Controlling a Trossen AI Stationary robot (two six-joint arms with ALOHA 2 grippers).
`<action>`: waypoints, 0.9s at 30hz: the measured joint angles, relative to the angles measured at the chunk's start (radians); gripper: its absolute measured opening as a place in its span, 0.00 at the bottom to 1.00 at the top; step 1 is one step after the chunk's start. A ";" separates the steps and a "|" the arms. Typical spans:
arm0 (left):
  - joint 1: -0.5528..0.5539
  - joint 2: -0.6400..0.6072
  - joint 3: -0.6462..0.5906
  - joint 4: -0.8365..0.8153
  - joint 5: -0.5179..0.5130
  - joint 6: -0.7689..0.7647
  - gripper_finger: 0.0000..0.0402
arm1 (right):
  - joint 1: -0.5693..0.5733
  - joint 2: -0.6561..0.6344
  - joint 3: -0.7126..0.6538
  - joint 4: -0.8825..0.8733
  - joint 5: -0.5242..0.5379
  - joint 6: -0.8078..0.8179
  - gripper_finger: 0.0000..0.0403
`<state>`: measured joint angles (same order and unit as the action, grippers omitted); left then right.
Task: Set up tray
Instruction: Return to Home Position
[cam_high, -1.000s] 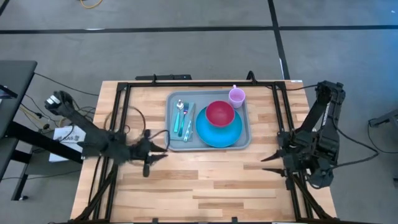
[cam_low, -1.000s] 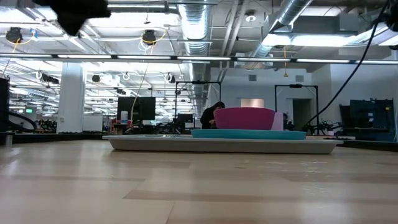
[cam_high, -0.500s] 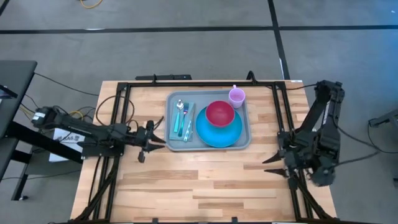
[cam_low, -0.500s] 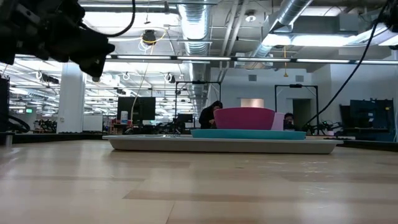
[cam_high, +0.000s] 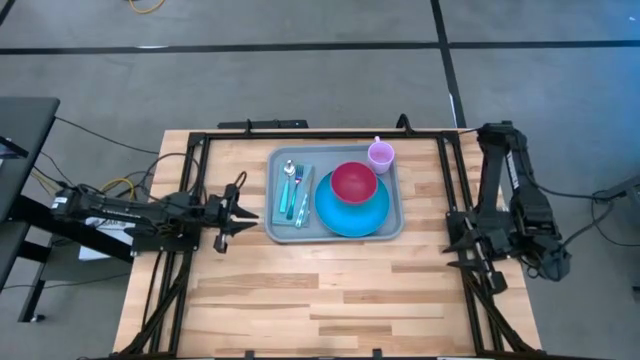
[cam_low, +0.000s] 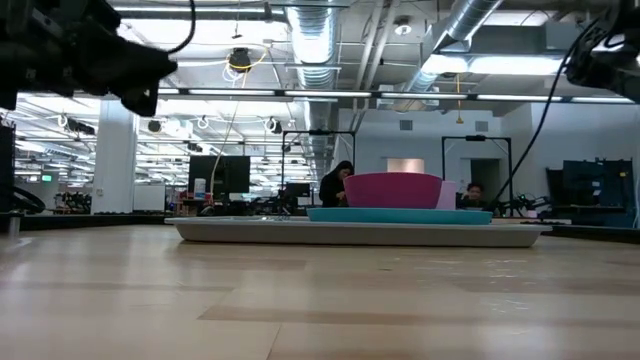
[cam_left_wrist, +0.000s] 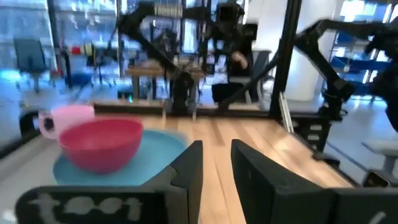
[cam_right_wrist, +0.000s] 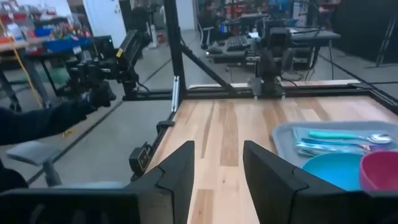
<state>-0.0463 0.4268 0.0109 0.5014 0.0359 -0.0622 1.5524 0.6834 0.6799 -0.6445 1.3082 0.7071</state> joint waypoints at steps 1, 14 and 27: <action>0.001 -0.004 0.001 0.012 0.000 0.008 0.19 | 0.012 -0.008 -0.024 0.014 0.010 0.018 0.32; 0.011 -0.002 0.001 0.099 -0.015 0.034 0.19 | -0.047 -0.108 -0.272 0.195 0.066 0.067 0.32; 0.011 -0.001 0.000 0.075 -0.016 0.039 0.19 | -0.430 -0.086 -0.292 0.668 -0.439 -0.464 0.32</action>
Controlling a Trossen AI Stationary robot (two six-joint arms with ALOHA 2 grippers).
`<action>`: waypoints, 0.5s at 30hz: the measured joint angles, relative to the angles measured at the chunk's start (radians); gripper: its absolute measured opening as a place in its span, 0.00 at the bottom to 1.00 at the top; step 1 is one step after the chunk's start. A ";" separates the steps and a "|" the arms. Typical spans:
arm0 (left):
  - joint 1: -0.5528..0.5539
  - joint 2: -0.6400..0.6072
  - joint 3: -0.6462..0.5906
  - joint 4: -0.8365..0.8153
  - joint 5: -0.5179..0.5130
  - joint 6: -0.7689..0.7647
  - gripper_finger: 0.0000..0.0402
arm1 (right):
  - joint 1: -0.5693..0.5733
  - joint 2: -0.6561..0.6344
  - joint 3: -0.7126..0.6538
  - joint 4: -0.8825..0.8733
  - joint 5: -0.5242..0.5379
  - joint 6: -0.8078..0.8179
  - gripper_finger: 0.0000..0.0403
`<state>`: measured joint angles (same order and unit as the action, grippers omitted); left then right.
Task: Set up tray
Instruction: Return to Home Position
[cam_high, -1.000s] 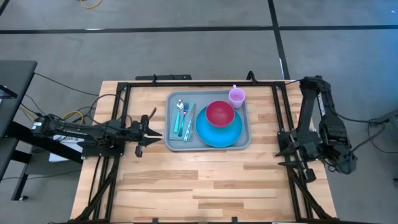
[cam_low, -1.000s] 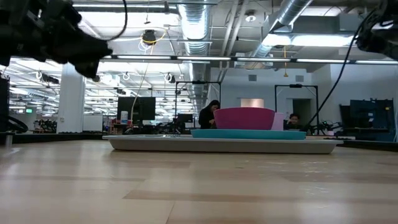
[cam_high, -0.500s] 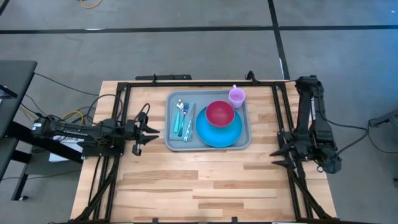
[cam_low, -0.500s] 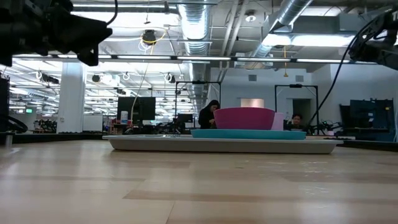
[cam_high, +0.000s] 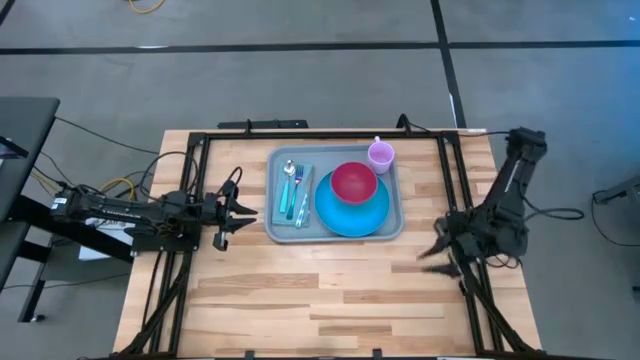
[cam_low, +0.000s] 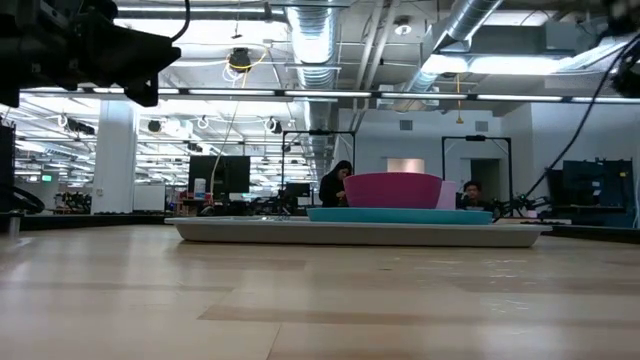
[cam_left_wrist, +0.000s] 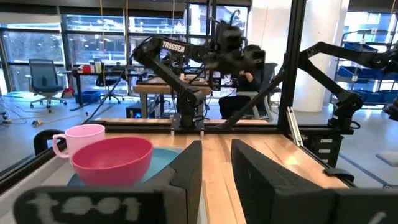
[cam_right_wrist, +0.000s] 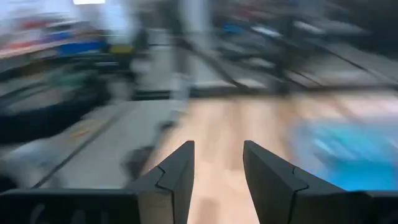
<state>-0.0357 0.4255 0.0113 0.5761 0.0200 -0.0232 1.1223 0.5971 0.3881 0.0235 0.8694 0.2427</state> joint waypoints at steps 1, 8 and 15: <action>0.000 0.000 0.000 -0.002 0.000 -0.004 0.19 | -0.043 0.008 0.000 0.071 -0.128 -0.102 0.32; 0.000 0.000 0.000 -0.091 0.000 -0.075 0.19 | -0.273 0.000 0.001 0.152 -0.584 -0.267 0.32; 0.000 0.000 0.000 -0.115 0.014 -0.068 0.19 | -0.449 -0.030 -0.032 0.152 -0.704 -0.277 0.32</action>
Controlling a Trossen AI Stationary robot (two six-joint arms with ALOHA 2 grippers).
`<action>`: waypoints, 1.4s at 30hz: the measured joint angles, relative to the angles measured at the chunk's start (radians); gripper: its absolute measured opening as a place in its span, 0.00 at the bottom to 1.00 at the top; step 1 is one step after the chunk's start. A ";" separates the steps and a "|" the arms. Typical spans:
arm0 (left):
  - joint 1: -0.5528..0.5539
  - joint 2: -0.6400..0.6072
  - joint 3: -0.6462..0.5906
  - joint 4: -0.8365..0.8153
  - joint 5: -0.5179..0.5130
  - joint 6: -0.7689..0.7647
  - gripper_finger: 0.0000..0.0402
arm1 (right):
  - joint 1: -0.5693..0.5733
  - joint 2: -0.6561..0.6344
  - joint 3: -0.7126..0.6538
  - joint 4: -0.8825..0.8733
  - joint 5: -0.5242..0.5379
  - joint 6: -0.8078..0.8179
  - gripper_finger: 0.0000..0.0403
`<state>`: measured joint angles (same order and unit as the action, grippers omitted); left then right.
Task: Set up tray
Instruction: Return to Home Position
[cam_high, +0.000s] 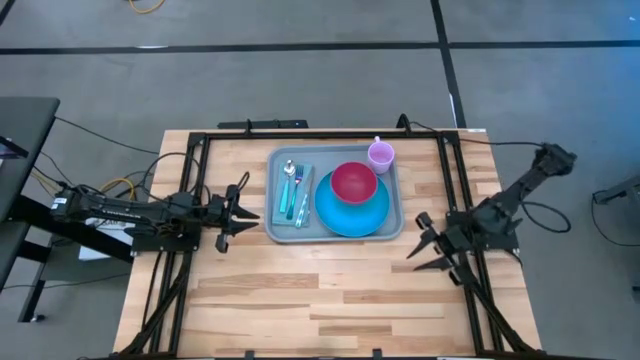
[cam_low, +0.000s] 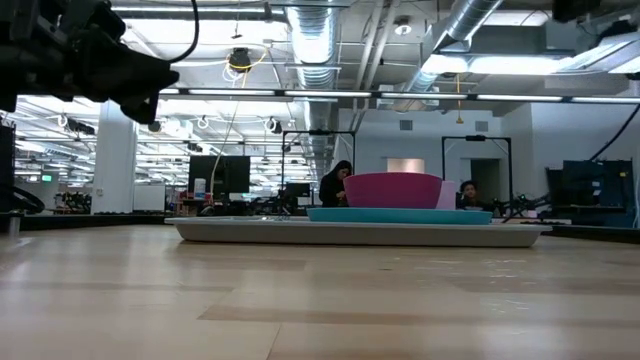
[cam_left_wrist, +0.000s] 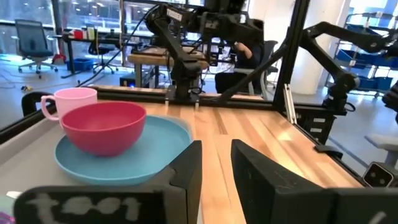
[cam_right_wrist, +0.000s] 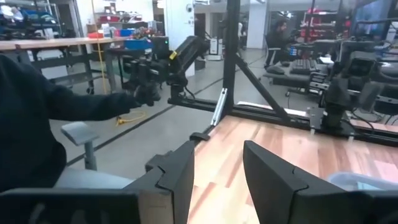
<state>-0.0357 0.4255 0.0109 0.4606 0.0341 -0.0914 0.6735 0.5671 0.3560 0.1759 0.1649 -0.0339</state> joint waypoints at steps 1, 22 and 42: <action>0.000 0.000 0.000 0.000 0.006 0.005 0.19 | -0.029 0.000 -0.018 0.021 -0.025 -0.006 0.32; 0.000 0.000 -0.001 -0.108 -0.154 -0.009 0.19 | -0.514 -0.155 -0.339 0.239 -0.452 0.119 0.32; 0.000 0.000 -0.001 -0.232 -0.294 -0.065 0.19 | -0.587 -0.166 -0.349 0.237 -0.452 0.086 0.32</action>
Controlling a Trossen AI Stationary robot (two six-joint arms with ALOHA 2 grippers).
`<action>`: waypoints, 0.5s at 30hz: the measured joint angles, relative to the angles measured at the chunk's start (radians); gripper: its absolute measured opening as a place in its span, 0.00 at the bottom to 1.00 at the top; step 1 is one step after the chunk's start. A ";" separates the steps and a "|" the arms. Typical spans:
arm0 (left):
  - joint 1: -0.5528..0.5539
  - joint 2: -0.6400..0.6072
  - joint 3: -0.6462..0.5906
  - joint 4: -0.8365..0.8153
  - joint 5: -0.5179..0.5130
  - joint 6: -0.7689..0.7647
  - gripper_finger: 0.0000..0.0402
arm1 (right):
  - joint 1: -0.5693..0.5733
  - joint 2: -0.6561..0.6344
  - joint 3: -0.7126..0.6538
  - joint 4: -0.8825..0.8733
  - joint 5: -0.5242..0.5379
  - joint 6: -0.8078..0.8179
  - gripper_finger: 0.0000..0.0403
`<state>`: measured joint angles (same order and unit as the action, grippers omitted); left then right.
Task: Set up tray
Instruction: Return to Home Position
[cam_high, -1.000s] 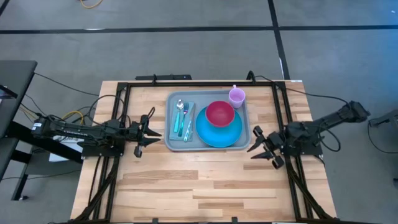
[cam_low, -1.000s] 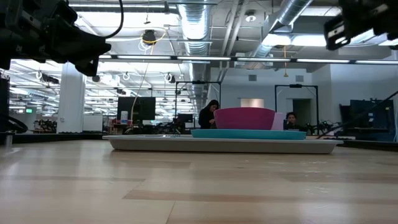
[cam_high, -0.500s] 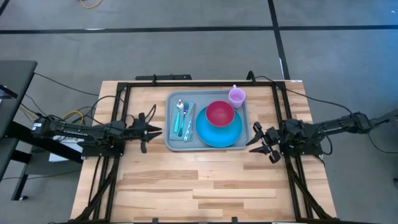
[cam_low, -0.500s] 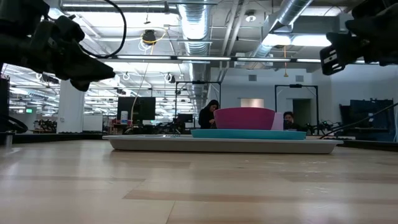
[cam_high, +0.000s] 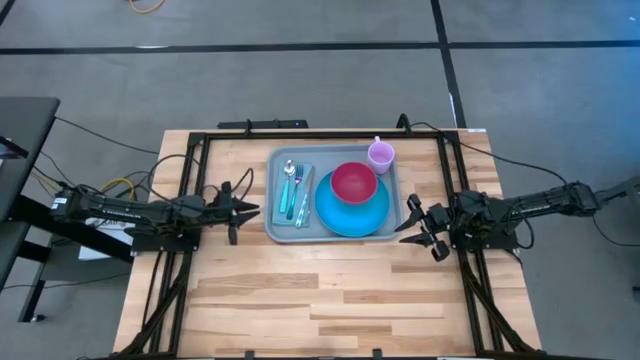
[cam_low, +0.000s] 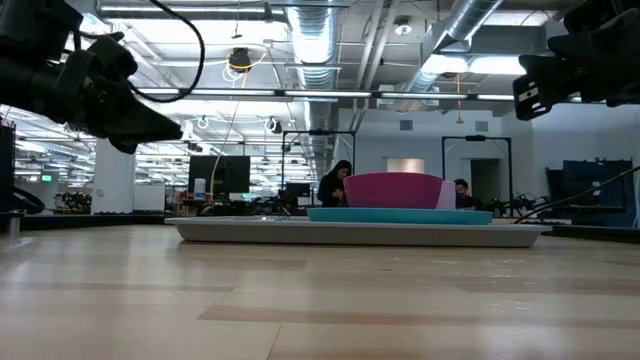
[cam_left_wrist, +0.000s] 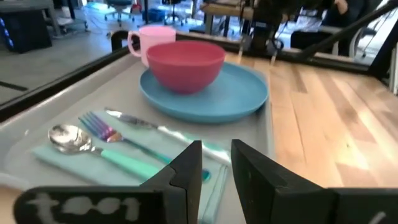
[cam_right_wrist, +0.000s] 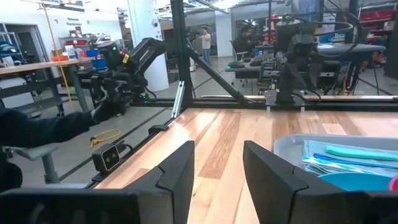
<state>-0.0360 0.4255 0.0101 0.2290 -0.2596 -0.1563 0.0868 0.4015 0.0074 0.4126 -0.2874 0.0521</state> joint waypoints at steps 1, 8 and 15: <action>0.000 0.000 0.000 -0.016 0.000 -0.004 0.19 | 0.000 0.000 0.000 0.000 0.000 0.000 0.32; 0.000 0.000 0.000 -0.154 0.001 -0.073 0.19 | 0.000 0.000 0.000 0.000 0.000 0.000 0.32; 0.000 0.006 0.000 -0.161 0.011 -0.071 0.19 | 0.000 0.000 0.001 0.005 0.000 0.037 0.32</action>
<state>-0.0359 0.4320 0.0101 0.0677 -0.2485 -0.2275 0.0868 0.4015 0.0089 0.4178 -0.2871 0.0895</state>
